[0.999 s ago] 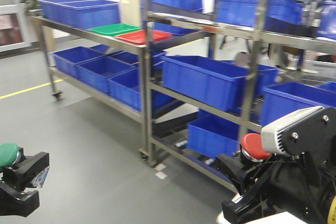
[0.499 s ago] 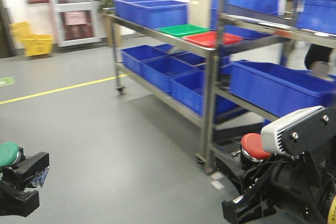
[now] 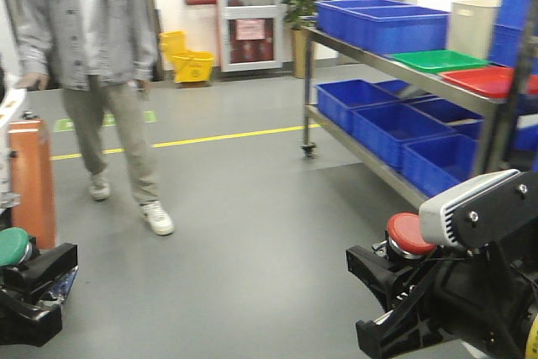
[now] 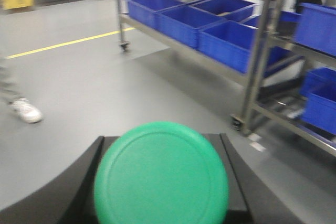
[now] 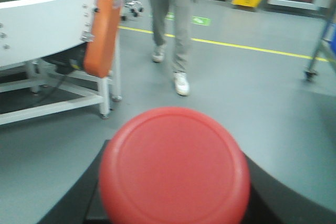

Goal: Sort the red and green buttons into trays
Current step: 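Hold both buttons while the base drives to the green and red trays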

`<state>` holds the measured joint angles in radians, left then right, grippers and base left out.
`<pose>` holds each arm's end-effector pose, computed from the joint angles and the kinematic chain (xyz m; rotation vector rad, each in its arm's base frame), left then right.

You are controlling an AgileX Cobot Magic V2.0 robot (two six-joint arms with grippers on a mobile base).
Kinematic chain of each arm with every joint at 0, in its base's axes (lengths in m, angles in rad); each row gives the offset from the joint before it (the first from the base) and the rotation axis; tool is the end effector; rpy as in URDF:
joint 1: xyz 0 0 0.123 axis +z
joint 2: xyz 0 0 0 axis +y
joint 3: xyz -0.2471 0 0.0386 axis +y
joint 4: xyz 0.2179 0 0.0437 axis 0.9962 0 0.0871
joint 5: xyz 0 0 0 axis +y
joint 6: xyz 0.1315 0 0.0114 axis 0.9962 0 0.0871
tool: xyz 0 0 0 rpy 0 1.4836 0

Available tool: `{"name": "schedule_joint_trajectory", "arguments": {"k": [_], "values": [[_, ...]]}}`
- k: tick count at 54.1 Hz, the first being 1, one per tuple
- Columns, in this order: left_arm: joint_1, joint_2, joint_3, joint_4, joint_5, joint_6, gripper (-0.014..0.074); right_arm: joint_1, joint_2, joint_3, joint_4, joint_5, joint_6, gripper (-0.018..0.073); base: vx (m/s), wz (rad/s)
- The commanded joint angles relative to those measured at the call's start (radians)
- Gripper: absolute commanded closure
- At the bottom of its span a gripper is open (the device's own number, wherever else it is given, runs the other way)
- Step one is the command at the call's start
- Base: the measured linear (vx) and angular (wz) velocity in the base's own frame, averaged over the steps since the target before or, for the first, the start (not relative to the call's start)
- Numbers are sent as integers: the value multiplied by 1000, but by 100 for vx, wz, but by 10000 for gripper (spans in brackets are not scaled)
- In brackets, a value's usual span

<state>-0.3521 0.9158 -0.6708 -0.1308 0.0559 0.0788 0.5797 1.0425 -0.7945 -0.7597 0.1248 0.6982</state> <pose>0.2166 -0.0806 0.3040 0.2735 1.7727 -0.2966 0.2222 0.1319 0.3120 -0.5154 1.7570 0.2904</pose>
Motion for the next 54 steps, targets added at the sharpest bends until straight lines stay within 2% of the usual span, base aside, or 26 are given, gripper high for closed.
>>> {"name": "schedule_joint_trajectory", "arguments": {"k": [1,26,54], "values": [[-1,-15,-27,-7,-86,-10,602,-2,-18,-34,-10,-51,1,568,21,53],[-1,-15,-27,-7,-86,-10,602,-1,-18,-34,-10,-55,1,568,22,35],[-1,-13,-27,-7,-88,-10,602,-1,-18,-34,-10,-59,1,568,28,-9]]}}
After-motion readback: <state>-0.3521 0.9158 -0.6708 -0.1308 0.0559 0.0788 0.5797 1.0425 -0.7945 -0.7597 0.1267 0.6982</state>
